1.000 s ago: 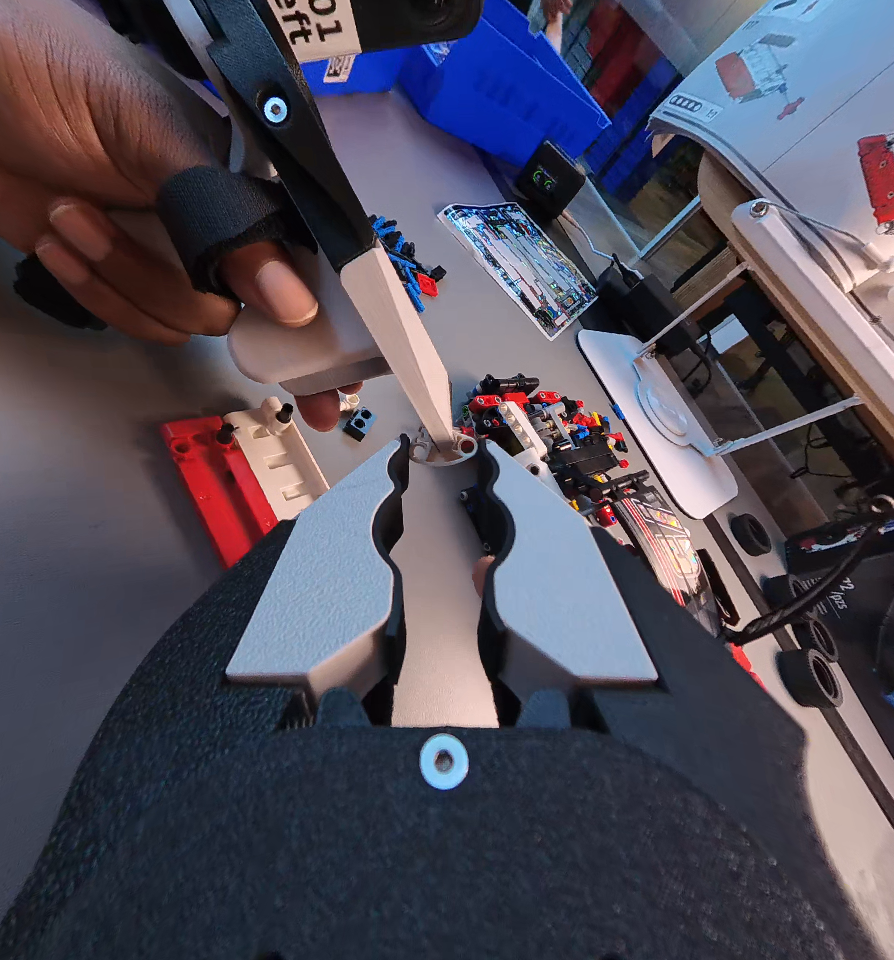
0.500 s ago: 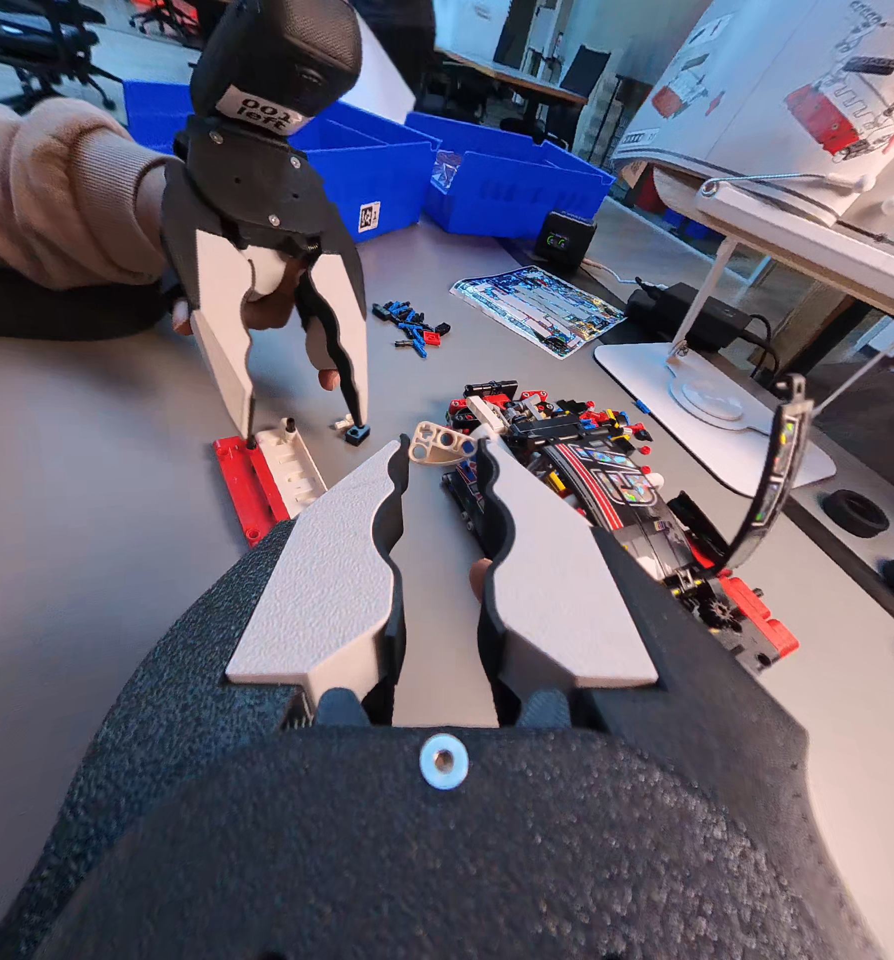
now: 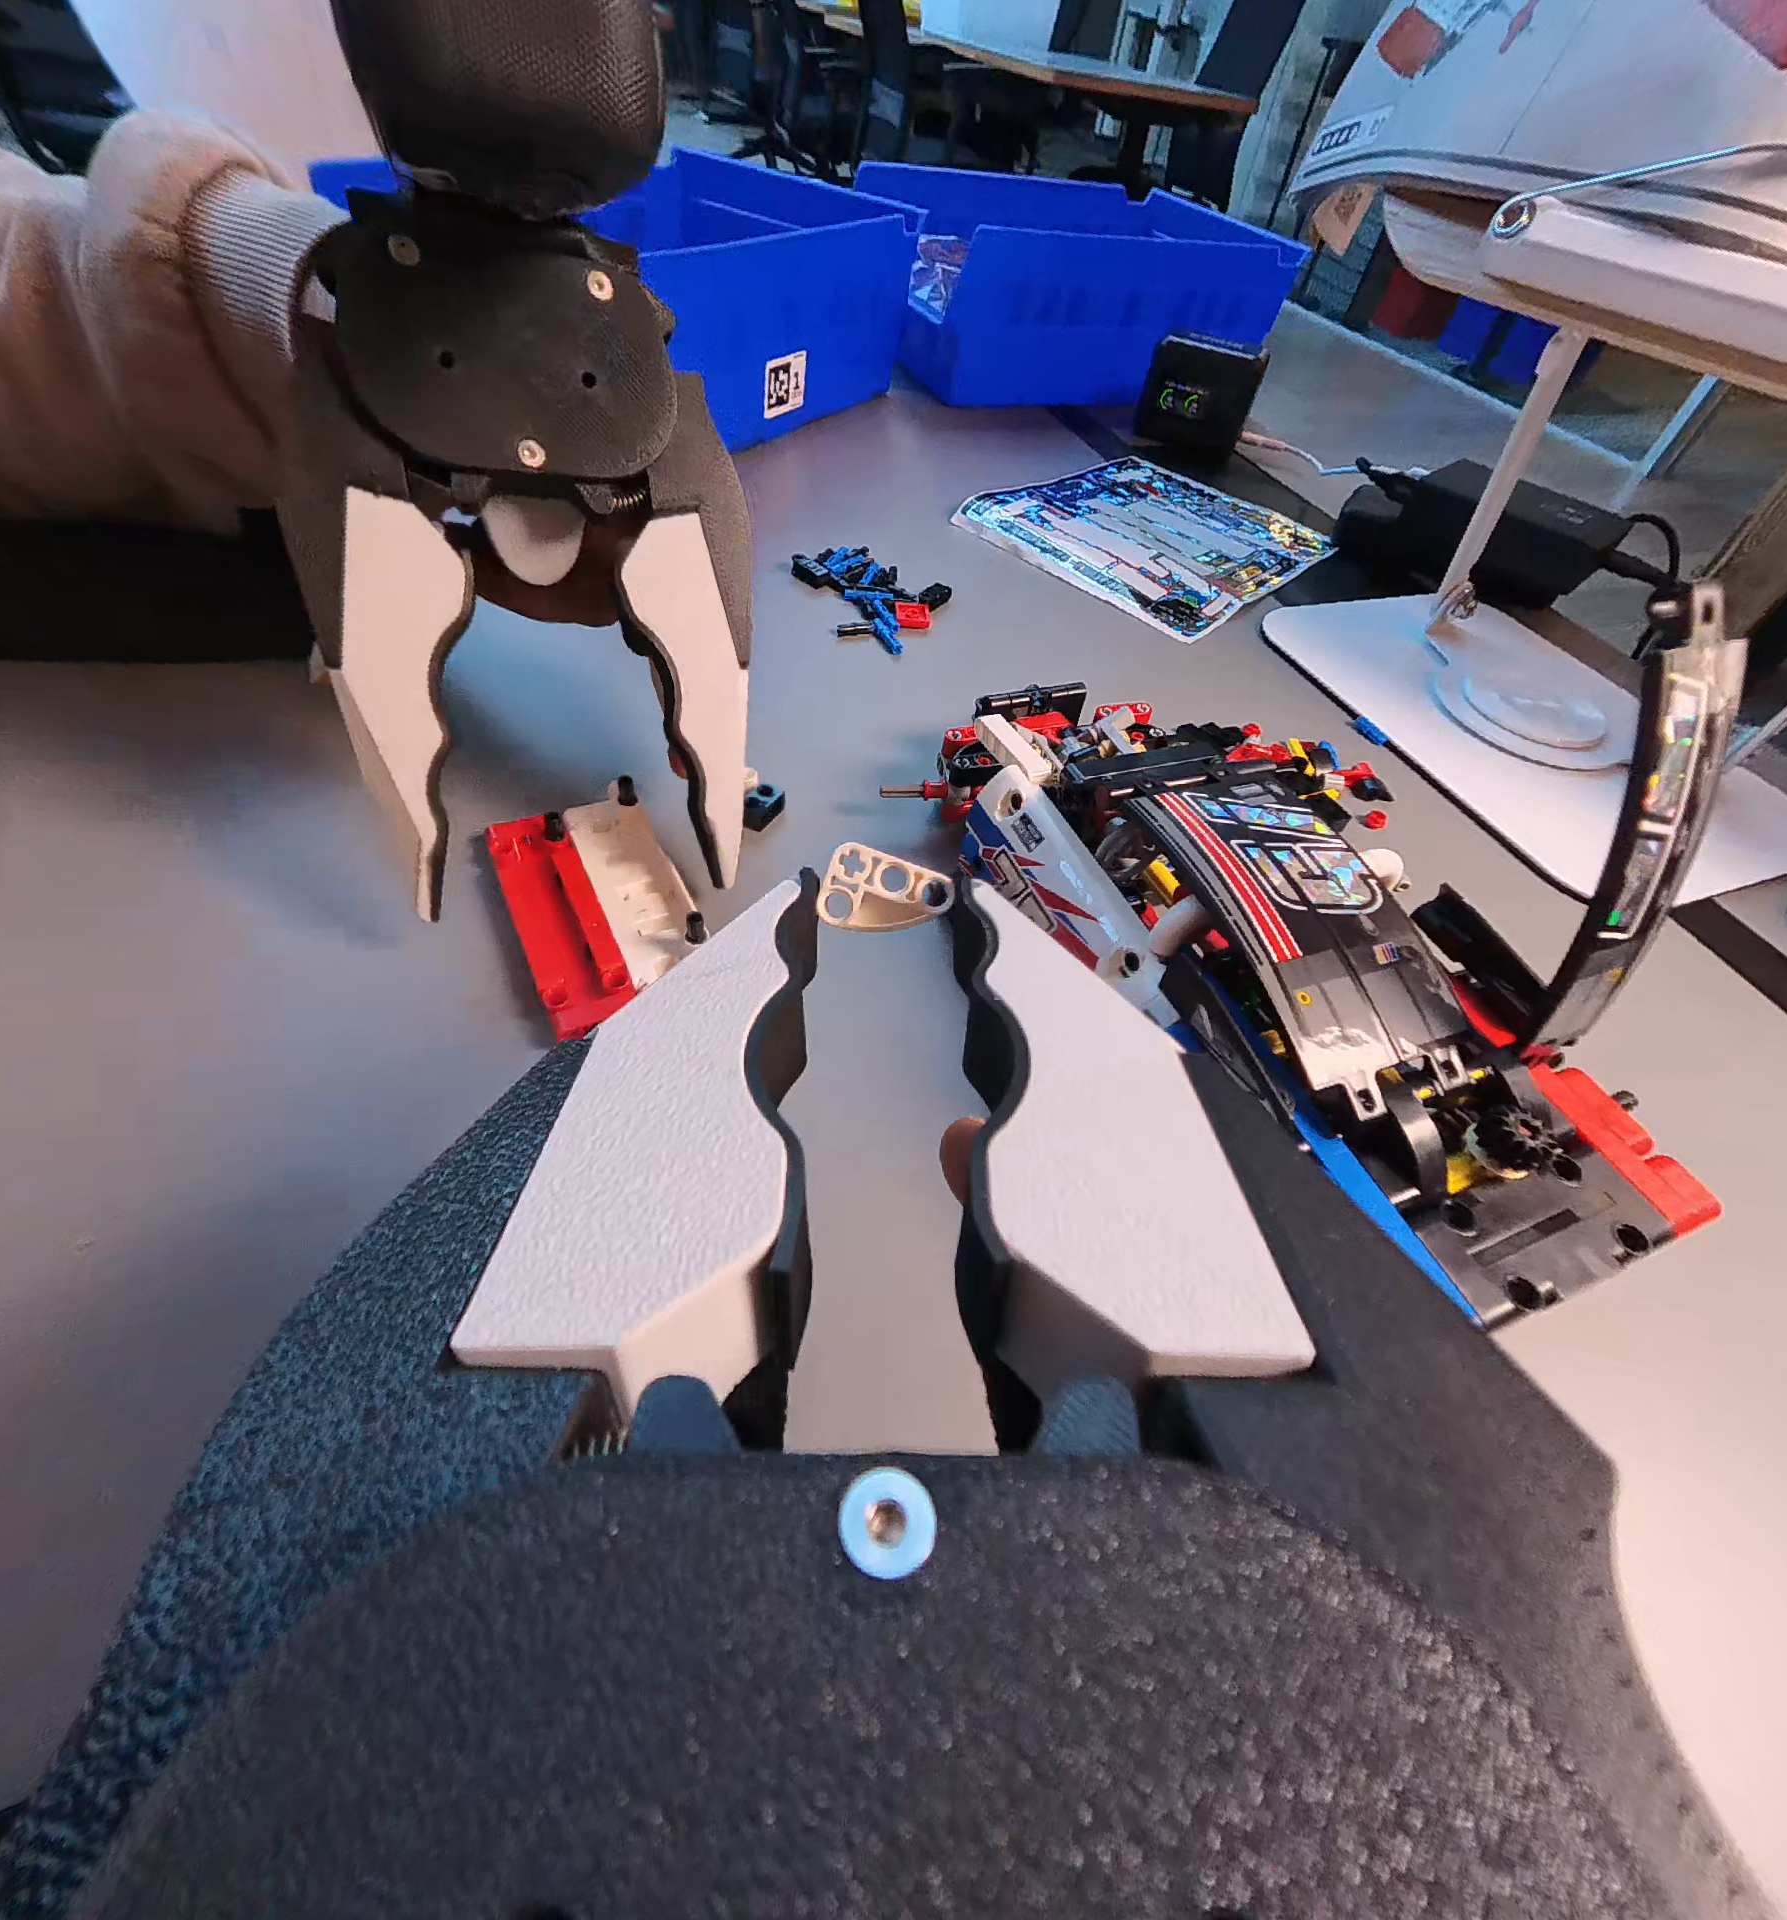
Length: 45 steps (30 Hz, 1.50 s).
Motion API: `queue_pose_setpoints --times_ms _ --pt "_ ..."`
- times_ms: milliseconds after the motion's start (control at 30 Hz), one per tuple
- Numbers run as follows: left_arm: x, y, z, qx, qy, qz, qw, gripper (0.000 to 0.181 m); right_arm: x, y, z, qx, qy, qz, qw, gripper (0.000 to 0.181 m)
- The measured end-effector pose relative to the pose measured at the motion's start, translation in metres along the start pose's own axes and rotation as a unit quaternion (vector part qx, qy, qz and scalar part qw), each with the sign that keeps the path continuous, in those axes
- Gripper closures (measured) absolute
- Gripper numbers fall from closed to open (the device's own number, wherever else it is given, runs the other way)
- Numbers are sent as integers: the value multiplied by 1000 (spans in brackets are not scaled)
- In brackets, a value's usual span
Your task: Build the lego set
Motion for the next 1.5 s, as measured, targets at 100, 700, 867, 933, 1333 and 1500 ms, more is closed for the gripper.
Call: queue_pose_setpoints --times_ms 100,700,867,933,1333,1500 --pt "4 1 9 -24 22 21 999 117 3 7 3 -16 9 -3 1000 158" --pt "-35 -27 -45 65 -292 72 952 132 -38 50 -4 -163 -152 58 973 158" --pt "-35 -37 -43 106 -300 74 945 132 -43 60 -3 -180 -156 52 970 158" --pt "-34 -39 -44 122 -303 72 942 132 -46 65 -3 -188 -159 47 968 158" --pt "-36 -49 -51 181 -337 65 922 133 -56 74 -10 -206 -166 36 964 159" --pt "-38 -51 -54 196 -348 59 915 133 -59 76 -12 -209 -174 34 962 159"
Point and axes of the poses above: each gripper's, where its closed fingertips meet, z out along the fingers, x out of its underside, y = z × x across the jaws, the point moved 2 cm from there along -z, back along the fingers, and after that the axes turned 6 degrees about -z, right-handed, at the moved point
